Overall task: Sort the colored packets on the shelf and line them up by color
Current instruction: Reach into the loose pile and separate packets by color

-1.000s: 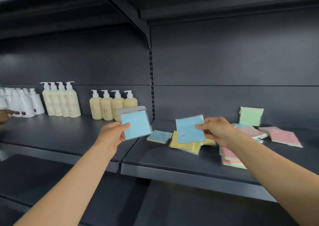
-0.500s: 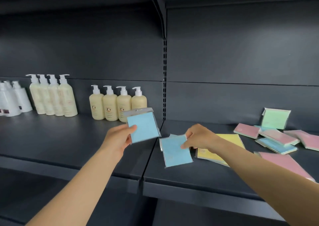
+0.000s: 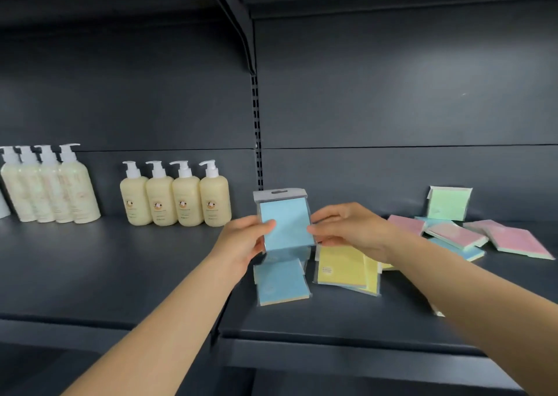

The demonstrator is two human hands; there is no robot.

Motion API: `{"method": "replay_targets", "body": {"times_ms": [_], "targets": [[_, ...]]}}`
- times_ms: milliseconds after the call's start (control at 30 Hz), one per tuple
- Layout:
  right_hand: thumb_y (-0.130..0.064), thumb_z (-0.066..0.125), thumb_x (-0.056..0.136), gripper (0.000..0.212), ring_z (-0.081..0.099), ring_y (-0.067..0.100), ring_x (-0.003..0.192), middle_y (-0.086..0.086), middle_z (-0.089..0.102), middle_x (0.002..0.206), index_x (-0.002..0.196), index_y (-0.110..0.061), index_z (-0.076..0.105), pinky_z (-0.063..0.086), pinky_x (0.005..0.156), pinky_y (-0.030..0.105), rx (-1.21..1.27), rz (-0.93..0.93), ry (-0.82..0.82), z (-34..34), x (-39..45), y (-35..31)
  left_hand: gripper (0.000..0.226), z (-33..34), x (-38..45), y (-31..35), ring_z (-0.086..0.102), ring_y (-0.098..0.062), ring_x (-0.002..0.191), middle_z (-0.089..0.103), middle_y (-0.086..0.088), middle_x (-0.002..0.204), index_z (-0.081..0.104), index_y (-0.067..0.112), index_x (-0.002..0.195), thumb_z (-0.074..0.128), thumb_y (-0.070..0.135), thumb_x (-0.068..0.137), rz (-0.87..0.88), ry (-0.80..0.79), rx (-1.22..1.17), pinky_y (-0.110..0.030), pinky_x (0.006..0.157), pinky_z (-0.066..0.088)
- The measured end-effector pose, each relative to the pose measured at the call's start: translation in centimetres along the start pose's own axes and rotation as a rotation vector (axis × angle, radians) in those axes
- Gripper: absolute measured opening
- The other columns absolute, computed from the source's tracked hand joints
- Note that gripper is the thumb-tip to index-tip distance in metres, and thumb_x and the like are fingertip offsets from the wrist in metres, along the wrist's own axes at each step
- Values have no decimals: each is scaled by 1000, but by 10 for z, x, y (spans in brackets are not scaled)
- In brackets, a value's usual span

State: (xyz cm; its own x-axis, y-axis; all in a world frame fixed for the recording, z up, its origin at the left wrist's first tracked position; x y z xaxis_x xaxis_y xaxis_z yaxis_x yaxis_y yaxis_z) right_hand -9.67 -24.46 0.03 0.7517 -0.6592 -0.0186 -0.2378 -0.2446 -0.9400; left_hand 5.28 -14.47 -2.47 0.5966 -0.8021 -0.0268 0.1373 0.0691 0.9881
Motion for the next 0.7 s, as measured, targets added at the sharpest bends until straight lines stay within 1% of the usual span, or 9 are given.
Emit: {"method": "replay_targets", "body": {"times_ms": [67,133,200,267,333,467,500,600,700], "targets": [[-11,71,82,10,63,14,77,6,69,87,91,-11,66,56,79,22,73,-21,91,-15,-20,3,9,27,-14,-3,66,-19,81,70,-7,92,67,9,90,62,3,87,5,-59,12,-26,74,54],[-8,70,83,5,65,13,72,7,70,84,85,-9,66,57,74,20,114,-36,171,-31,-45,9,9,53,-32,-6,66,-16,75,70,-6,88,67,9,88,62,2,86,22,-117,20,-23,71,56],[-7,70,82,5,67,18,78,11,71,90,86,-6,66,57,79,25,147,-24,238,-46,-73,18,10,77,-53,-9,68,-15,75,71,-6,89,67,9,89,62,2,86,31,-158,33,-20,67,57],[-4,69,82,6,67,21,81,10,70,87,81,-6,64,58,79,28,164,-8,285,-60,-106,27,10,99,-75,-15,68,-19,82,71,-11,99,67,8,94,63,3,86,33,-191,45,-24,73,57],[-3,69,82,10,67,18,78,6,69,81,76,-6,63,58,74,25,146,1,322,-73,-141,33,14,120,-97,-23,67,-21,86,70,-13,106,66,6,100,63,3,86,35,-221,59,-28,79,55],[-1,69,82,18,63,9,65,-4,63,64,68,-10,61,57,75,24,108,33,411,-105,-211,49,28,167,-145,-39,66,-22,91,68,-14,111,63,-1,115,61,2,88,5,-264,56,-23,73,56],[-1,69,82,18,63,8,65,-3,64,66,69,-10,61,57,74,24,107,43,425,-114,-227,54,29,179,-157,-42,66,-22,89,68,-14,111,62,-2,116,60,1,88,-5,-270,51,-22,70,57],[-1,69,82,7,66,13,72,6,68,81,80,-3,63,58,76,27,103,62,466,-141,-270,65,27,218,-186,-48,67,-22,85,68,-15,111,63,-1,115,60,-1,87,-5,-298,74,-20,66,58],[-3,69,82,5,65,14,75,7,69,86,82,-5,64,58,74,27,57,72,525,-171,-302,72,30,254,-205,-48,66,-23,95,67,-11,112,62,1,116,61,-1,86,26,-319,94,-23,73,57]]}}
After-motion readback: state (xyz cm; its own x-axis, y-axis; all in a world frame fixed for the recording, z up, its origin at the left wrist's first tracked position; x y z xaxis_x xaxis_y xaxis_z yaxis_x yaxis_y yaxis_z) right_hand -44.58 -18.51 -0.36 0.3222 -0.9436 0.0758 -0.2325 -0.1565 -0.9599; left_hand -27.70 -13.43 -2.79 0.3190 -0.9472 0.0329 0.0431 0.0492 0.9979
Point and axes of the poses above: each hand's wrist, its own x-axis towards the middle knuckle, its own z-axis out of the palm, y = z × x, the point moved 9 cm from there along x, towards the middle knuckle
